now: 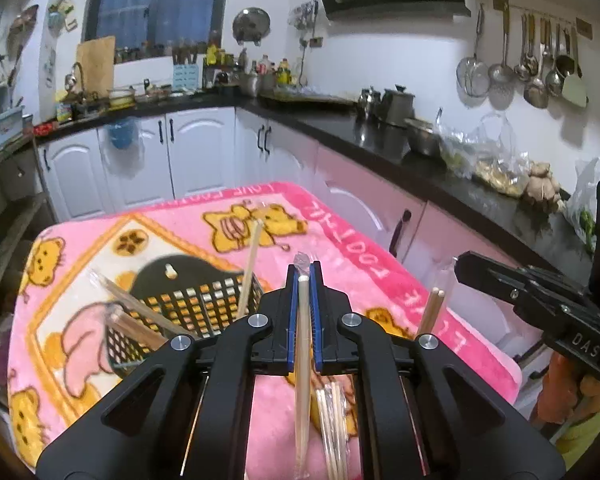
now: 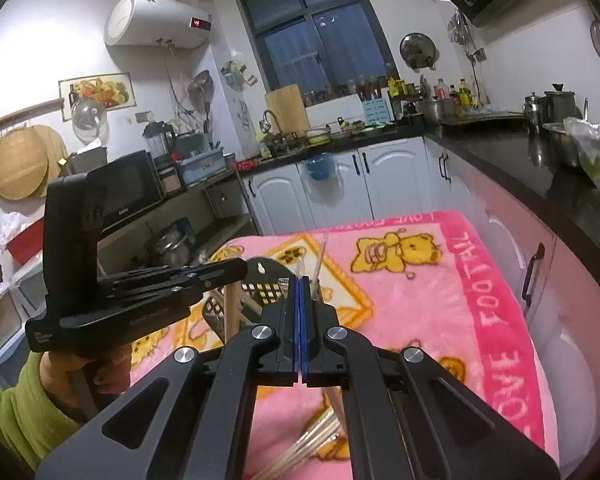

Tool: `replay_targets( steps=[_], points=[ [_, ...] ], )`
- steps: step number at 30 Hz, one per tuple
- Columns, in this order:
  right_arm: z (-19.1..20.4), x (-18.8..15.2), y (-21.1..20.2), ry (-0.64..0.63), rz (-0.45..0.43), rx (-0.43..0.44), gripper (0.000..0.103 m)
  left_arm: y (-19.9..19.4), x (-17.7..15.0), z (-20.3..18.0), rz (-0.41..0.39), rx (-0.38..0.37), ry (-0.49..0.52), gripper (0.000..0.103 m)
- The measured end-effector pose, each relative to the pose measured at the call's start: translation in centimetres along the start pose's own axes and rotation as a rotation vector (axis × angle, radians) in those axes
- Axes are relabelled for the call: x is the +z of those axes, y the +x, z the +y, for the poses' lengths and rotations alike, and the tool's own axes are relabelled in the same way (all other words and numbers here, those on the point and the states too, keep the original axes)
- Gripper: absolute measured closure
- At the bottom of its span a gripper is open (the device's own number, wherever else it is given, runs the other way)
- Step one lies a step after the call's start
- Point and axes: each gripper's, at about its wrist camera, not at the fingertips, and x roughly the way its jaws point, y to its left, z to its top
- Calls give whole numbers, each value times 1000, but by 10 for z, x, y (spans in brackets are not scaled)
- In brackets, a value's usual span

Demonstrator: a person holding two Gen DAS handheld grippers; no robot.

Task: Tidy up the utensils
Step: 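Lift the left tool's chopstick above the caddy while the right tool carries its chopsticks there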

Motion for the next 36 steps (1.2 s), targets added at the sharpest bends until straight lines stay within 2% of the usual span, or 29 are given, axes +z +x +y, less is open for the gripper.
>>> replay_targets(
  steps=[18,27,36],
  points=[
    [33,50,3,-48,-66,52,102,-36,56,27,-179,98,-34,100],
    [57,77,22,-64,-80,107,102,-62,76,55,-247,157,-67,100],
    [87,104,50,-90,-84,148,102,-83,86,92,-296,249,-95,100]
  ],
)
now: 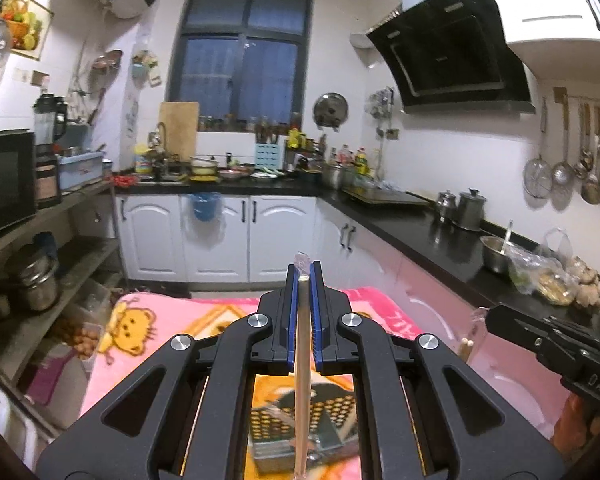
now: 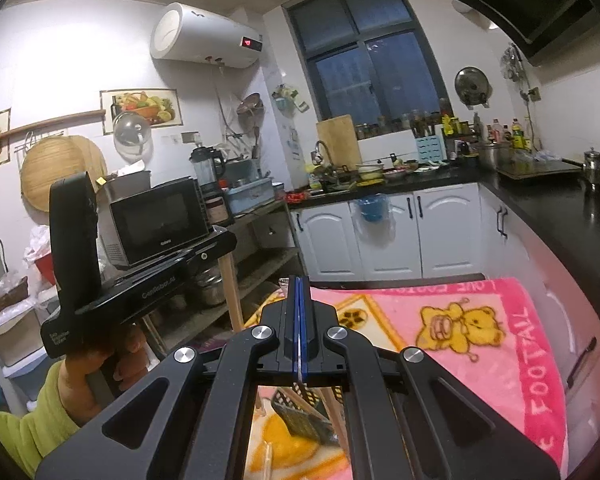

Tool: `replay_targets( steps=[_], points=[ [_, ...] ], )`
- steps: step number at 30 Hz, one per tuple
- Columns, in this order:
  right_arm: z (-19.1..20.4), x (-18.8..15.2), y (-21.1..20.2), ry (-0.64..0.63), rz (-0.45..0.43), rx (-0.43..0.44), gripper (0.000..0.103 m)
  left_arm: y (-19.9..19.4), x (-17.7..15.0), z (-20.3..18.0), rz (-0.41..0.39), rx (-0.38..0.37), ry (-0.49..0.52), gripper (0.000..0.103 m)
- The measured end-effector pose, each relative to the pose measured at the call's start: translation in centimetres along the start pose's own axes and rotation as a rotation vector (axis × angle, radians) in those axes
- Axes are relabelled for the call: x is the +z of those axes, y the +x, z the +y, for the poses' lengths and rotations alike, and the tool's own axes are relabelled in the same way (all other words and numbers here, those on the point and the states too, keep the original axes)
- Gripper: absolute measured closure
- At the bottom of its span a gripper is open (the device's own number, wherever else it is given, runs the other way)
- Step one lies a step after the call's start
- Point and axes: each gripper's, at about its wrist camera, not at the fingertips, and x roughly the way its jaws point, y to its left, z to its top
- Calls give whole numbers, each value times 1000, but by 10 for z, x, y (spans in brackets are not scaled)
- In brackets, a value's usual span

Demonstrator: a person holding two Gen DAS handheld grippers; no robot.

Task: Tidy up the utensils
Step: 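Lift the left tool's chopstick above the caddy while the right tool carries its chopsticks there, then lower the chopsticks into the caddy and open the left tool while the right tool releases its chopsticks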

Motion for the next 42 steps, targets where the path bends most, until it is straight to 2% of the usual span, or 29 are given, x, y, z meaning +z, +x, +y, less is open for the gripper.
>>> replay_targets(
  steps=[8,16,23,29,42],
  points=[
    [13,21,26,-19,-17,17,102,14,8,24,-32,46,-25,100],
    [5,24,49,-22,-30,-5,102,41,-7,38,-11,41,-59,100],
    [-20,13,71,25,0,-31,102,66,-26,47,2,42,-105,100],
    [-39,-3,87,54,25,-76,102,72,-42,44,-4,51,-99,100],
    [-52,-49,94,93,109,-132,102,88,-89,38,75,28,-92,100]
  ],
)
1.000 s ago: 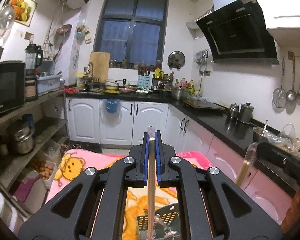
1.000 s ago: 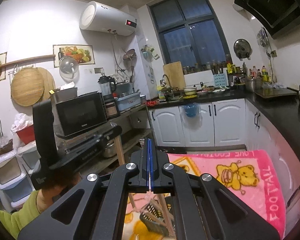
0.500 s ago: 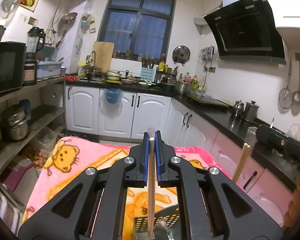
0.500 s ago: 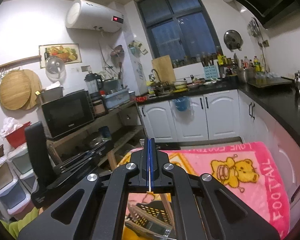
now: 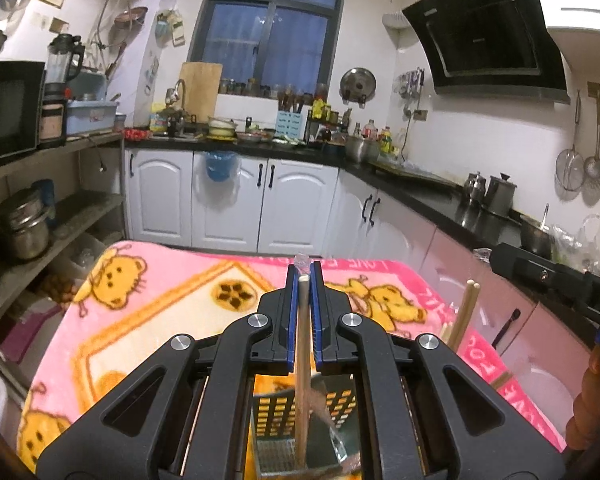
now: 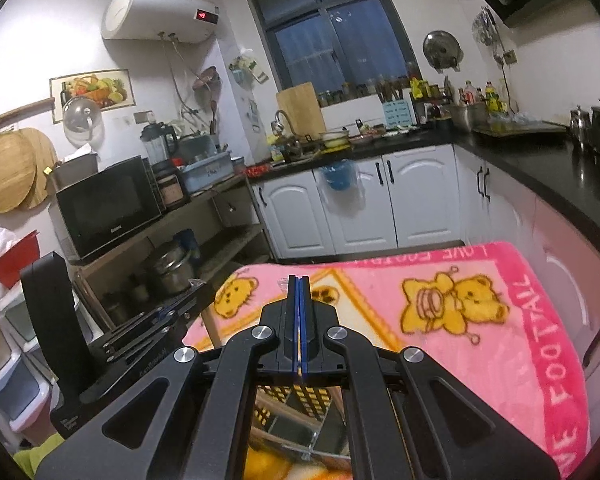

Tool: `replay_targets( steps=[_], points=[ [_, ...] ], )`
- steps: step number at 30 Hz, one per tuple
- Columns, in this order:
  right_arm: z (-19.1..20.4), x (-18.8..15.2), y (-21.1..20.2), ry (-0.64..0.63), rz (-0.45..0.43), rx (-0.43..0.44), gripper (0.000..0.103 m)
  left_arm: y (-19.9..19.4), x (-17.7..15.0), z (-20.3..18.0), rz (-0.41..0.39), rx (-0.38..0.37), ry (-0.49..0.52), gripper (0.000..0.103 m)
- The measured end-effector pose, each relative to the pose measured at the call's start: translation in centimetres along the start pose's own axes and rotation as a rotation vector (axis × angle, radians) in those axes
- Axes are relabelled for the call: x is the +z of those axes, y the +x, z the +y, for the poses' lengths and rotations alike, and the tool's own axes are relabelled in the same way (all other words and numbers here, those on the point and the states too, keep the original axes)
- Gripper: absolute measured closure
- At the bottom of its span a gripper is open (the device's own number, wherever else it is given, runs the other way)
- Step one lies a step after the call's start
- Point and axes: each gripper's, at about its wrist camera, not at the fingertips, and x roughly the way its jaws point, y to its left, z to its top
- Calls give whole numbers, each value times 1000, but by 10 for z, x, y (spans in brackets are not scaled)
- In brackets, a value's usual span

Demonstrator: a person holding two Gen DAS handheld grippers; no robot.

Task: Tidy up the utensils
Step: 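Lower the chopsticks into the caddy and open the left tool while the right tool releases its chopsticks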

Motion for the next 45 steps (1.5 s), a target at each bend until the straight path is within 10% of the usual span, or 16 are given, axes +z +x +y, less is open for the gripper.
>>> replay_targets(
  steps=[26,45],
  points=[
    [-17,-44,-24,46,85,-10,99,-21,-35,2,73,-1,32,99],
    [-29,-64,-48,30,128,-38,68,-38,-47,1,126,-13,16,66]
  ],
)
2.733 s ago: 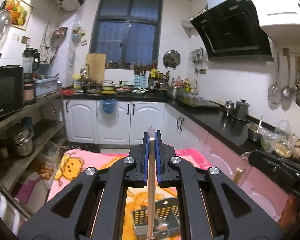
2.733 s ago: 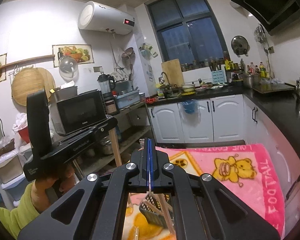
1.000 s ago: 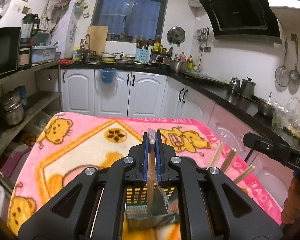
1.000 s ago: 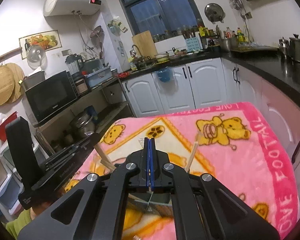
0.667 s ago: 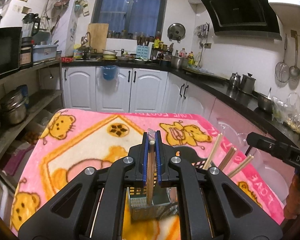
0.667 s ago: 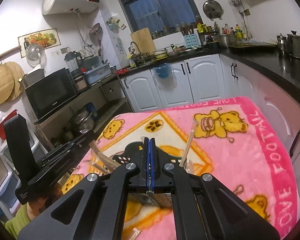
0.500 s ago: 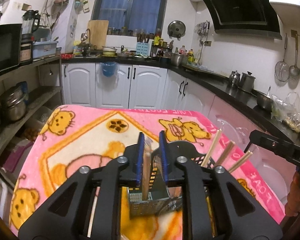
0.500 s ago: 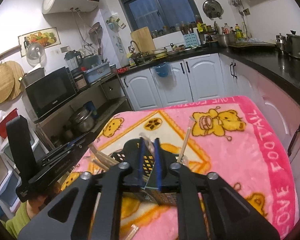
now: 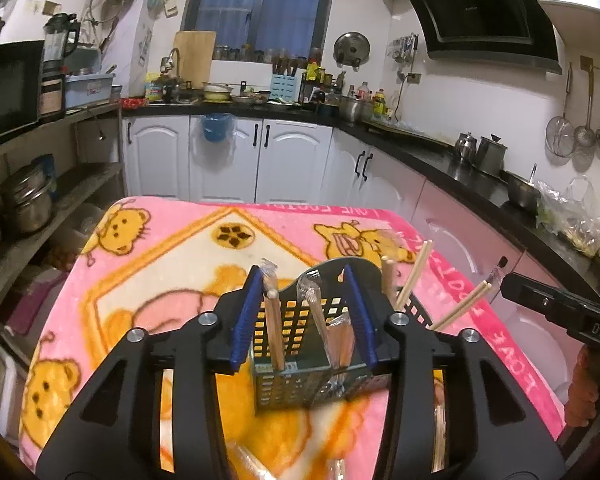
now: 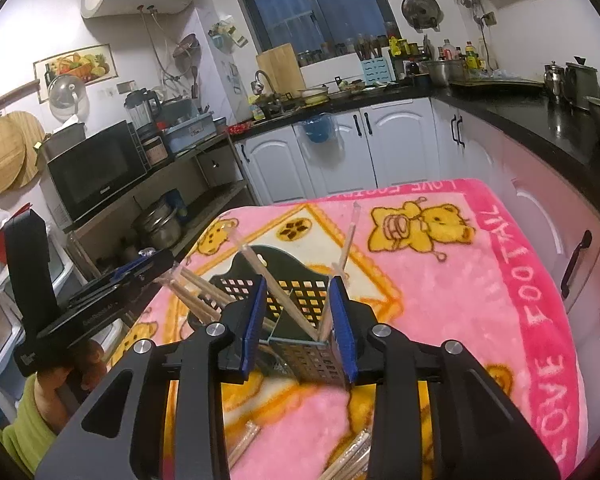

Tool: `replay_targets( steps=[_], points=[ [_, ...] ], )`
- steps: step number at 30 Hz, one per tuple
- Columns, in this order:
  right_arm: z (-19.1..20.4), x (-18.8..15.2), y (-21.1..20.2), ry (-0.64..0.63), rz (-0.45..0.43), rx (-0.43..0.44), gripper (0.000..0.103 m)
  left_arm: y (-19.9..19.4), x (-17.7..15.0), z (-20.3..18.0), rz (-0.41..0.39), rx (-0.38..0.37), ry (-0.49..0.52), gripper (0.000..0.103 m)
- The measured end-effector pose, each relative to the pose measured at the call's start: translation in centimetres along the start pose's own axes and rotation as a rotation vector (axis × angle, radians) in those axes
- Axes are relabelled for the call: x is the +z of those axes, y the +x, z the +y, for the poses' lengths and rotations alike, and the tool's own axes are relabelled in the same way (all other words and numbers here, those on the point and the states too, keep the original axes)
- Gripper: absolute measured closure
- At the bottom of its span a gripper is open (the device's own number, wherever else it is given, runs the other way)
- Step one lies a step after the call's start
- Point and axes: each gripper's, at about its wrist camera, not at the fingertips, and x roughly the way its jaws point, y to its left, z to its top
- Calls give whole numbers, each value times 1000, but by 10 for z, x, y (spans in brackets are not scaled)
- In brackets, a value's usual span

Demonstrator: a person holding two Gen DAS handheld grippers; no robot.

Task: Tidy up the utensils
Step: 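Lower the chopsticks into the caddy and open the left tool while the right tool releases its chopsticks, then move both tools back toward the remaining chopsticks on the blanket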

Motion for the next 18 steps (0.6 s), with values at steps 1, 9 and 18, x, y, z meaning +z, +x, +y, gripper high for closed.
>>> replay_targets(
  steps=[1,9,18],
  points=[
    [-1,-2,-2,0,-2,-3,66,-1,0,0,3,-1,-4,62],
    [0,-17,-11,-24,10,-17,58,-7,-1,2,10,-11,-22,44],
    [-2,-33,-17,-45,30,-40,54,-23,-5,4,3,-33,-39,28]
  ],
)
